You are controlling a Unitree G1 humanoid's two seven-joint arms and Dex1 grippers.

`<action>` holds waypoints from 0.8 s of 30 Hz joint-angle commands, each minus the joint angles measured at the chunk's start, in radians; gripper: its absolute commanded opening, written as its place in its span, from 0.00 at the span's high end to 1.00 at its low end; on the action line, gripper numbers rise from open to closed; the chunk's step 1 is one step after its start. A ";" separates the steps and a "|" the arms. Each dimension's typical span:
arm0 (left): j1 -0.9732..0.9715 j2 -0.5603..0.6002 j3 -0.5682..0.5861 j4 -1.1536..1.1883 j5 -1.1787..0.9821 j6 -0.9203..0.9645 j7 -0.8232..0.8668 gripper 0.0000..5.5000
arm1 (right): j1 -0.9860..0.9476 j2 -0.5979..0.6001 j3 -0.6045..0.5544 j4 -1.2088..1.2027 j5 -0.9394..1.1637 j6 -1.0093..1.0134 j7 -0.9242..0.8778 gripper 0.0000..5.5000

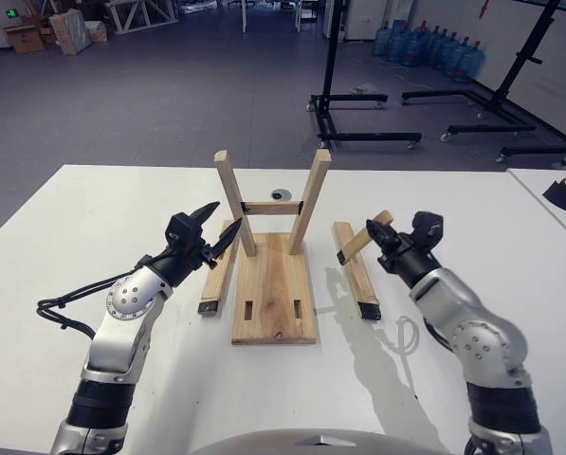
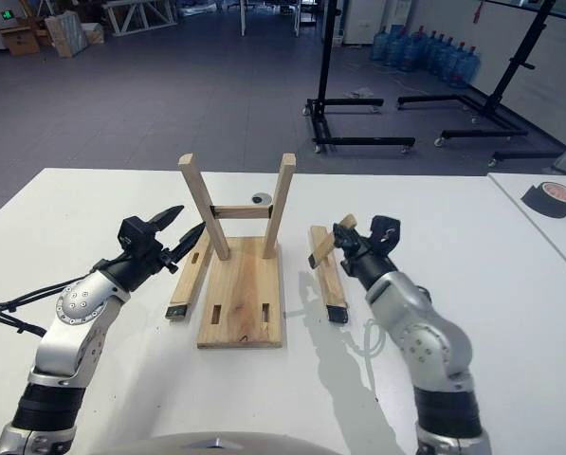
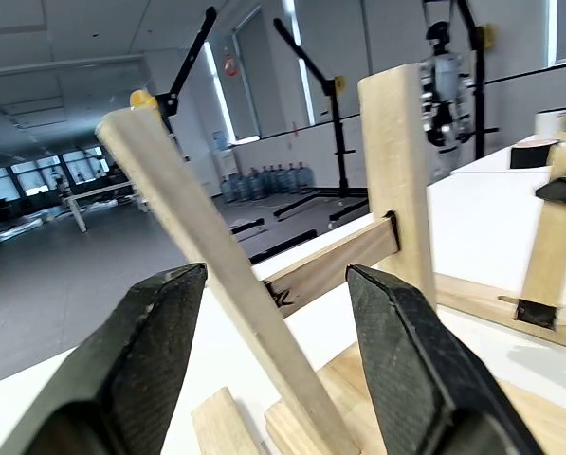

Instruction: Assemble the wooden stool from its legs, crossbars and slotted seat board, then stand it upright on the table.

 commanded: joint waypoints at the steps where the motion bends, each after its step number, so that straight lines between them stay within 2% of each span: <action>1: -0.021 -0.010 0.006 0.028 0.022 -0.018 0.018 0.51 | -0.010 0.024 -0.009 -0.009 -0.118 -0.064 -0.009 0.93; 10: -0.026 -0.036 0.009 0.056 0.041 -0.036 0.056 0.51 | -0.052 0.062 -0.062 0.041 -0.195 -0.054 0.026 0.93; 24: -0.031 -0.040 0.004 0.075 0.104 -0.055 0.098 0.51 | -0.025 0.121 -0.026 0.079 -0.341 -0.024 0.062 0.93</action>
